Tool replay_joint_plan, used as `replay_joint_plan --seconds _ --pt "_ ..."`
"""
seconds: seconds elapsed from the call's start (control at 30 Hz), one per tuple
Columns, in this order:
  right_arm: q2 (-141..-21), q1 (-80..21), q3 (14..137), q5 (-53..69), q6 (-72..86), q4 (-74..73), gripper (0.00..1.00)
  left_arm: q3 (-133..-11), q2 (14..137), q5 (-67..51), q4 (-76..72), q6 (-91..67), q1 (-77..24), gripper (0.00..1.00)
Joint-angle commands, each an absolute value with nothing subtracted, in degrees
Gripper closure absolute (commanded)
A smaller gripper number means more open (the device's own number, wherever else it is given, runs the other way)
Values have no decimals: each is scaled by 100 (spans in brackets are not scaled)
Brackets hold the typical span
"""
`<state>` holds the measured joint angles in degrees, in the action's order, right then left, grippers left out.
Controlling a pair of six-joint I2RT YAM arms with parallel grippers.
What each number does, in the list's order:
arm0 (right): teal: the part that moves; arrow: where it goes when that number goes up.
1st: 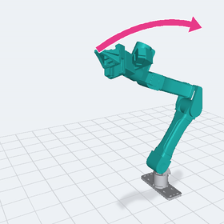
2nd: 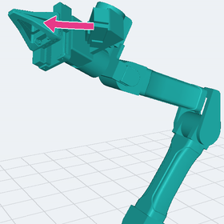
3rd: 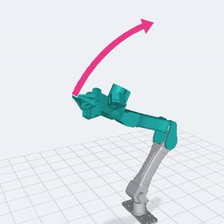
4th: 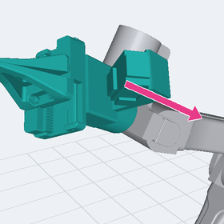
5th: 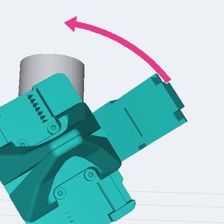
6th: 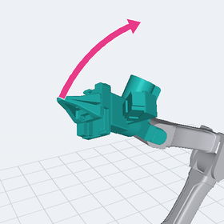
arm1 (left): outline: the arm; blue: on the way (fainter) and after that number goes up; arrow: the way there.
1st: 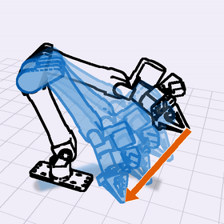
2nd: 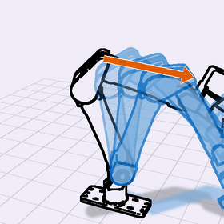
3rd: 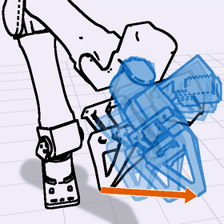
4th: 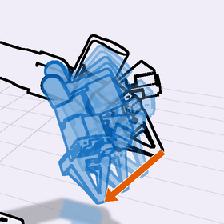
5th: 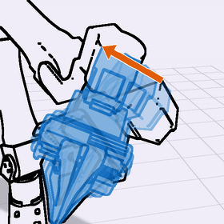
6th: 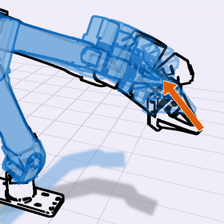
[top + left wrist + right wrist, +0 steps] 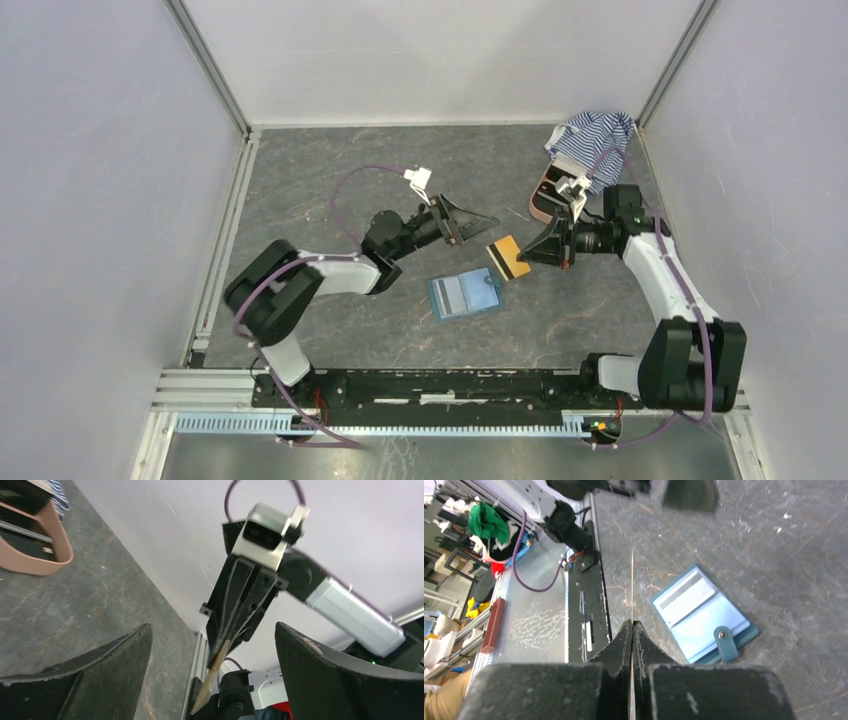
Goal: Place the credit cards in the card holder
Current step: Insert the credit card into the card holder.
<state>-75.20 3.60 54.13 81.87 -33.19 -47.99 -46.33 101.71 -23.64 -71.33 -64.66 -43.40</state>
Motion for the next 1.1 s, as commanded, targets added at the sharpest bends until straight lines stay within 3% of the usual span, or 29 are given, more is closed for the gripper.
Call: replay_joint_plan --seconds 0.0,0.1,0.13,0.33,0.43,0.57,0.67,0.8,1.07 --pt "-6566 335 4235 7751 -428 -1506 100 -4057 8712 -1589 -5781 -5033 -4263 0" --pt "-5616 334 2510 7167 2495 1978 100 -3760 7603 -1058 -4398 -4207 -4263 0" --pt "-5428 334 2232 6997 2907 2433 100 -3665 7242 -853 -3976 -4033 -4263 0" --pt "-5413 214 1800 6042 3611 2622 100 -2872 5403 -102 -2710 -4186 -4263 0" --pt "-5568 34 1452 5727 4158 3239 100 -2543 5166 -245 -2615 -4582 -4263 0" --pt "-6090 -585 1704 5537 3967 3007 100 -2477 5236 -282 -2216 -4826 -4271 2" --pt "-6518 -944 1892 5292 3656 2848 100 -2470 5329 -167 -1848 -4875 -4276 8" --pt "-7127 -1239 2126 5150 3338 2764 100 -2259 5559 -152 -1823 -5052 -4308 24" --pt "-7519 -1560 2098 5026 3038 2733 100 -1720 6264 -238 -2738 -5281 -4509 47"
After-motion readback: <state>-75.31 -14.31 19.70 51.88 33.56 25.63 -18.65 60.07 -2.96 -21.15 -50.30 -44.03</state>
